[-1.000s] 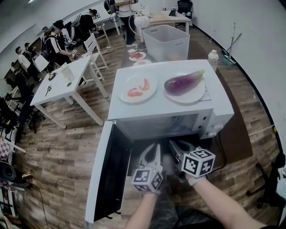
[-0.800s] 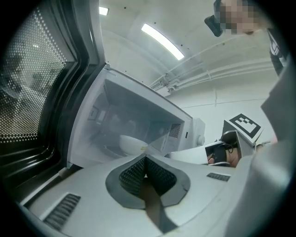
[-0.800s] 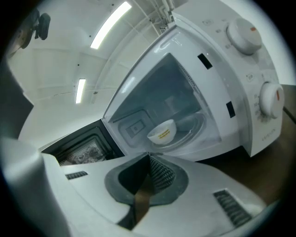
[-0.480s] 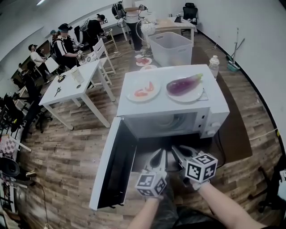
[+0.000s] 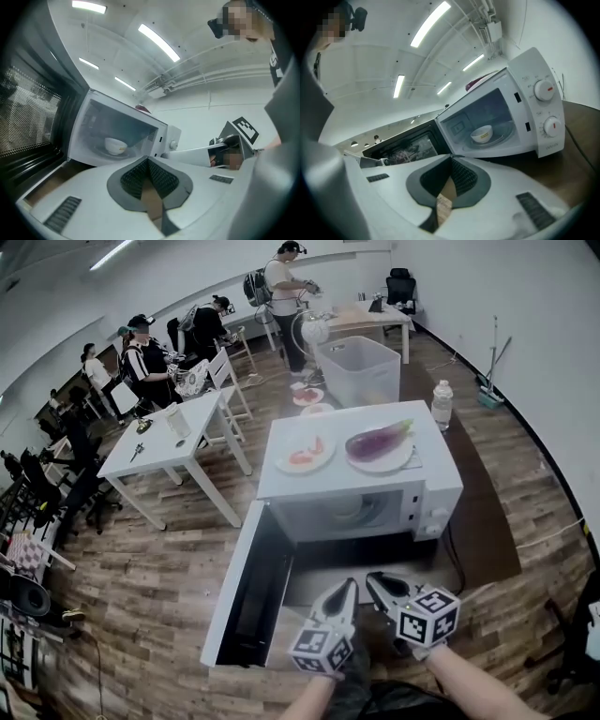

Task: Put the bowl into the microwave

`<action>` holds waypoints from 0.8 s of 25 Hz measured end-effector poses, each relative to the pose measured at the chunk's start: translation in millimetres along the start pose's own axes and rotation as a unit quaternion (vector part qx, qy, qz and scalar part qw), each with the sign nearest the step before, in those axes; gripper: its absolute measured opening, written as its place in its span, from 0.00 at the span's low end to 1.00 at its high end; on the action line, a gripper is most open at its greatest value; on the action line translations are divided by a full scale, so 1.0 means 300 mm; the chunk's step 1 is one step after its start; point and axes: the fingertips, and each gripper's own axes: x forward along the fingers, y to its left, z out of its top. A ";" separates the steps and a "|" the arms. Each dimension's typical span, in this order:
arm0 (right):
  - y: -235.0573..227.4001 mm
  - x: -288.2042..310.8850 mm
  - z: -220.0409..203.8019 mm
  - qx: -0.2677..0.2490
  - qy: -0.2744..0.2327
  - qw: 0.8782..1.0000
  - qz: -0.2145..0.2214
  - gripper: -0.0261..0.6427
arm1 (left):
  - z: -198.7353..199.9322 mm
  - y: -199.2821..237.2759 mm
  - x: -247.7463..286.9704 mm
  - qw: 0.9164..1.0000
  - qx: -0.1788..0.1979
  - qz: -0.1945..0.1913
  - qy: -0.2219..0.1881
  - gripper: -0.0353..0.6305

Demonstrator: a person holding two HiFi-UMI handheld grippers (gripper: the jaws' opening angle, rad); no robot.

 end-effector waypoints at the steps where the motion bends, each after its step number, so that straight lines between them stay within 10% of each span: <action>1: 0.012 -0.015 -0.002 -0.001 -0.001 1.000 0.002 0.04 | 0.007 -0.010 -0.011 1.000 -0.001 0.000 -0.002 0.04; 20: 0.169 -0.106 -0.018 -0.058 -0.017 0.998 -0.003 0.03 | 0.046 -0.066 -0.174 1.000 -0.018 0.007 -0.013 0.04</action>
